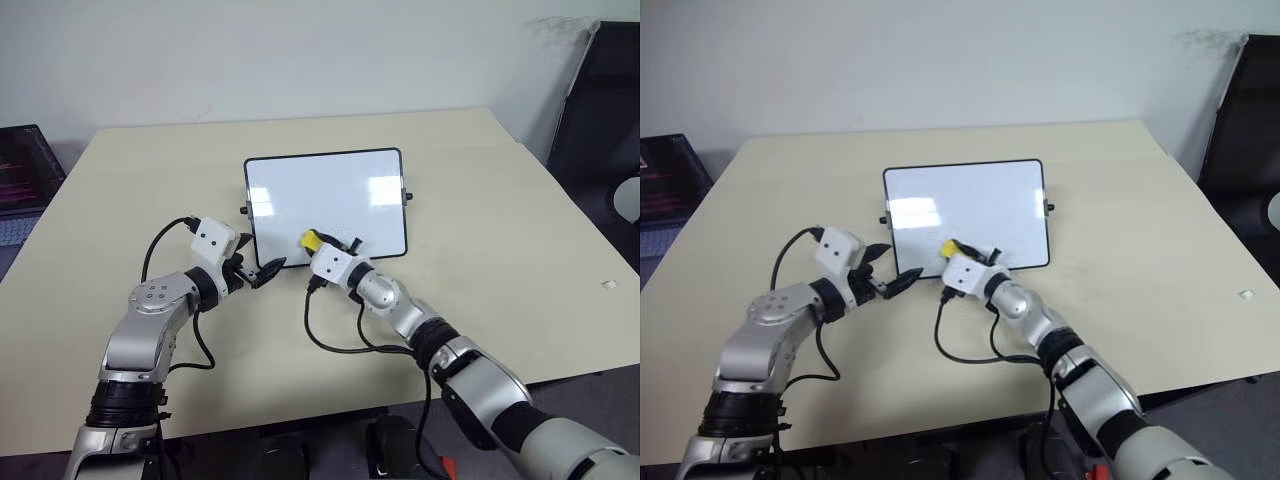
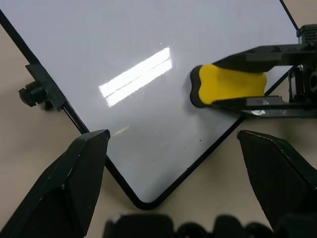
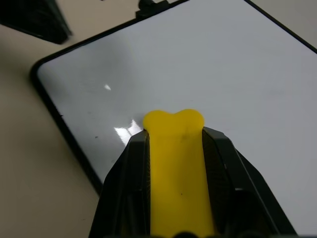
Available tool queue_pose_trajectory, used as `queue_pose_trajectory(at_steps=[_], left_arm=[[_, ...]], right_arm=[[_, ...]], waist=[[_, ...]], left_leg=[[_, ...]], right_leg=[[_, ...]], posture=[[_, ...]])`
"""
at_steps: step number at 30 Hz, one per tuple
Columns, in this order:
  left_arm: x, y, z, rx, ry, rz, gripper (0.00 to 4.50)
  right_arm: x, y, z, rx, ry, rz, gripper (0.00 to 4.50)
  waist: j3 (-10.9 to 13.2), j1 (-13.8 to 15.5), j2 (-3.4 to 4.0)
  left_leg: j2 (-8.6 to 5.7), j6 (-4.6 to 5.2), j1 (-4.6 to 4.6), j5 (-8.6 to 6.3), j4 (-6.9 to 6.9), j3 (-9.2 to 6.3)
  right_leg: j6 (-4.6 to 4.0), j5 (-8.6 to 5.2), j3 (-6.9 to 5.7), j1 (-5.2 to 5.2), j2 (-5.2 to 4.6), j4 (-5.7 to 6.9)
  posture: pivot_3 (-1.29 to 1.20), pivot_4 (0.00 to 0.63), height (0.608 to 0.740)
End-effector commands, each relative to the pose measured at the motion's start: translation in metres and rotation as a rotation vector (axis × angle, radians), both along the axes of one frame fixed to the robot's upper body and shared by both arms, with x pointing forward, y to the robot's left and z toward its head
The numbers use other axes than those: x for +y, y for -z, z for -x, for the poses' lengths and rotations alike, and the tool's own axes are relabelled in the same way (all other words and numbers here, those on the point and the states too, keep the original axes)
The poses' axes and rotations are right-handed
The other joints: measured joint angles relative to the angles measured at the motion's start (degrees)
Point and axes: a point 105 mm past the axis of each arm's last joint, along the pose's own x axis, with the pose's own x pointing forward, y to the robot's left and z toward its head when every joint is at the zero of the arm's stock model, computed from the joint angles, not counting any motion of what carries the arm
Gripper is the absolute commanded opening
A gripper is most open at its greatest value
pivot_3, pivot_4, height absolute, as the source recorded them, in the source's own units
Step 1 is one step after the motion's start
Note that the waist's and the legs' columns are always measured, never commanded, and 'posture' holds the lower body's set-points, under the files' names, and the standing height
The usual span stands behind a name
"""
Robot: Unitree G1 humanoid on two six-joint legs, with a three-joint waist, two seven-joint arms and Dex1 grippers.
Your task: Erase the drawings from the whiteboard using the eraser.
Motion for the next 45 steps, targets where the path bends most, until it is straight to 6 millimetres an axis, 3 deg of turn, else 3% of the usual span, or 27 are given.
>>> queue_pose_trajectory(at_steps=[1, 5, 12, 18, 26, 31, 35, 45], left_arm=[[-0.002, -0.011, 0.003, -0.046, 0.028, -0.007, 4.5], [-0.008, -0.009, 0.007, -0.028, 0.068, 0.001, 4.5], [-0.026, -0.011, 0.016, -0.024, 0.208, -0.029, 4.5], [-0.05, -0.015, 0.027, -0.036, 0.39, -0.101, 4.5], [-0.087, -0.011, 0.036, -0.018, 0.66, -0.15, 4.5], [-0.108, -0.009, 0.042, -0.013, 0.822, -0.179, 4.5], [-0.125, -0.015, 0.04, -0.044, 0.871, -0.182, 4.5], [-0.159, -0.021, 0.042, -0.071, 0.964, -0.196, 4.5]], right_arm=[[-0.014, 0.008, -0.001, 0.005, 0.01, 0.072, 1.12], [-0.032, -0.006, -0.001, -0.052, 0.016, 0.079, 1.12], [-0.051, -0.071, 0.024, -0.124, -0.017, -0.063, 1.12], [-0.079, -0.088, 0.052, -0.023, 0.051, -0.138, 1.12], [-0.17, -0.057, 0.082, 0.25, 0.489, -0.249, 1.12], [-0.217, -0.039, 0.088, 0.34, 0.761, -0.372, 1.12], [-0.232, -0.034, 0.081, 0.392, 0.837, -0.455, 1.12], [-0.245, -0.03, 0.061, 0.459, 0.87, -0.527, 1.12]], waist=[[0.01, 0.05, 0.01], [0.02, 0.47, 0.03], [0.1, 1.55, 0.07], [0.12, 2.08, 0.1], [0.16, 3.4, 0.18], [0.18, 3.05, 0.21], [0.23, 2.94, 0.28], [0.25, 3.02, 0.34]], left_leg=[[0.0, 0.0, -0.01, 0.0, -0.01, 0.0], [-0.01, 0.0, -0.08, 0.0, -0.01, -0.05], [0.02, -0.01, -0.45, -0.01, -0.03, -0.26], [0.05, -0.09, -0.89, -0.05, -0.11, -0.68], [-0.04, -0.09, -1.15, -0.07, -0.15, -0.78], [-0.07, -0.09, -1.11, -0.07, -0.15, -0.69], [-0.09, -0.09, -1.03, -0.07, -0.15, -0.58], [-0.15, 0.01, -1.07, -0.12, -0.12, -0.52]], right_leg=[[0.0, 0.0, 0.01, -0.02, 0.0, -0.01], [0.02, -0.01, -0.03, -0.03, -0.03, -0.05], [0.06, -0.03, -0.08, -0.18, -0.09, -0.3], [-0.08, -0.01, -0.35, -0.39, -0.12, -0.46], [0.01, -0.04, -0.49, -0.36, -0.17, -0.92], [0.25, -0.19, -0.45, -0.34, -0.16, -0.91], [0.25, -0.19, -0.39, -0.34, -0.12, -0.88], [0.04, -0.04, -0.36, -0.34, -0.06, -0.87]], posture=[[0.0, 0.15, 0.74], [0.0, 0.15, 0.74], [0.0, 0.15, 0.74], [0.0, 0.15, 0.74], [0.0, 0.15, 0.74], [0.0, 0.15, 0.74], [0.0, 0.15, 0.74], [0.0, 0.15, 0.74]])
